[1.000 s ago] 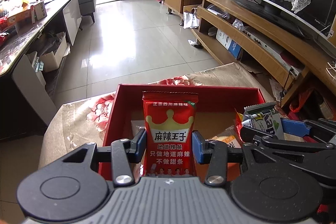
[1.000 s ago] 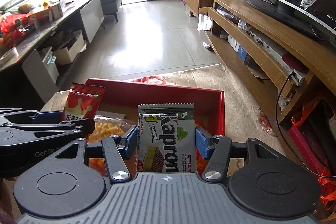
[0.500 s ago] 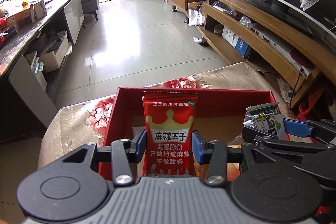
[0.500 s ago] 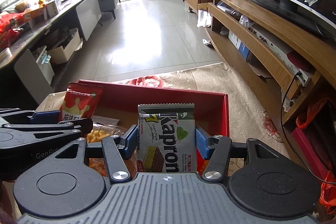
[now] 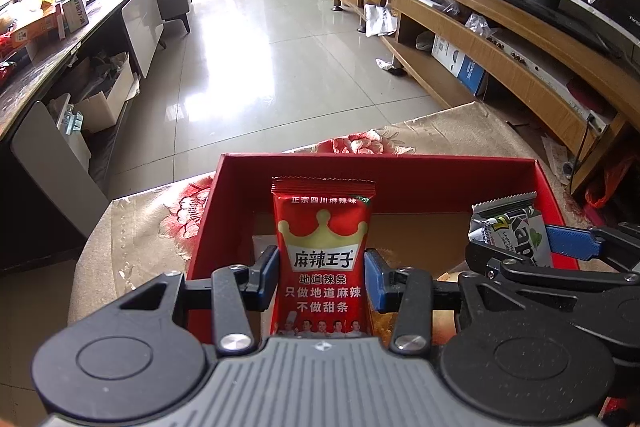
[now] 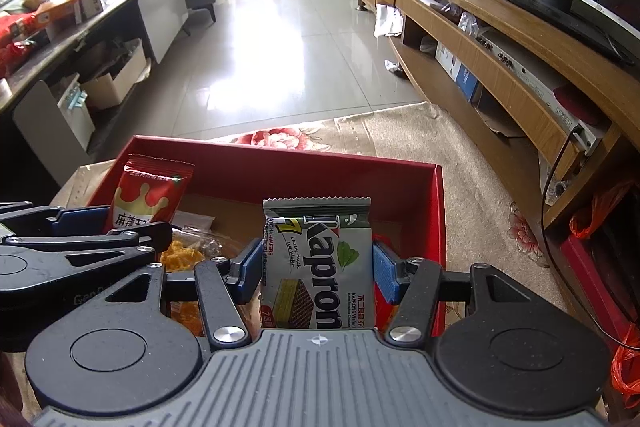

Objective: Organize snacks
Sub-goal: 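Carry the Kapron wafer and red pack over the red box, then lower both packs into the red box and open both grippers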

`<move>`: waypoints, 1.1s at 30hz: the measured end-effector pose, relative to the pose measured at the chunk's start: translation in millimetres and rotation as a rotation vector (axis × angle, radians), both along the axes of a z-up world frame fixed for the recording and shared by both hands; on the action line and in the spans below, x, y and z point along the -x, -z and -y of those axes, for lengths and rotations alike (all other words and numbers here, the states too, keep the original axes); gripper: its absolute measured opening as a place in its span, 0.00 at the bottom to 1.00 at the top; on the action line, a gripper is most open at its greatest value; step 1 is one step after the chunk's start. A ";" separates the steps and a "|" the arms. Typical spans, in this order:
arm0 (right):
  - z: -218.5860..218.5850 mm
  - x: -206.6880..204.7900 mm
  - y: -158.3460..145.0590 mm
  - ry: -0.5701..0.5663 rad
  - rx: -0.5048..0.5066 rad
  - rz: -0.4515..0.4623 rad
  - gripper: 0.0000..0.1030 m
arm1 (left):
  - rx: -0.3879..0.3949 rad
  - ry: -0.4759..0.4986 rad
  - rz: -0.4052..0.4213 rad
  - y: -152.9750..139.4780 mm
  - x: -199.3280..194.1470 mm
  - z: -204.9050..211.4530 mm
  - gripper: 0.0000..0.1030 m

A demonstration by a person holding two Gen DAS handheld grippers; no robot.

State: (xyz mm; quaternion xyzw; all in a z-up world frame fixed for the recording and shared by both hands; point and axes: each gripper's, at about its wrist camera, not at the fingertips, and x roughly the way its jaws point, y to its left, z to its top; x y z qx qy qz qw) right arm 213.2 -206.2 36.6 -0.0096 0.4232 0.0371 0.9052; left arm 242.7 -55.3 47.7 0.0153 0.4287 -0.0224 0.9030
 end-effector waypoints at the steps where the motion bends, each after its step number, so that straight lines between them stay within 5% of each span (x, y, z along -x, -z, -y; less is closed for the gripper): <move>1: -0.1 -0.5 1.1 0.000 0.002 -0.003 0.62 | -0.002 0.000 -0.002 1.3 -0.7 0.3 0.38; 33: -3.8 -3.4 7.9 -0.004 0.027 0.010 0.65 | -0.009 -0.039 -0.018 8.7 -6.6 -5.6 0.46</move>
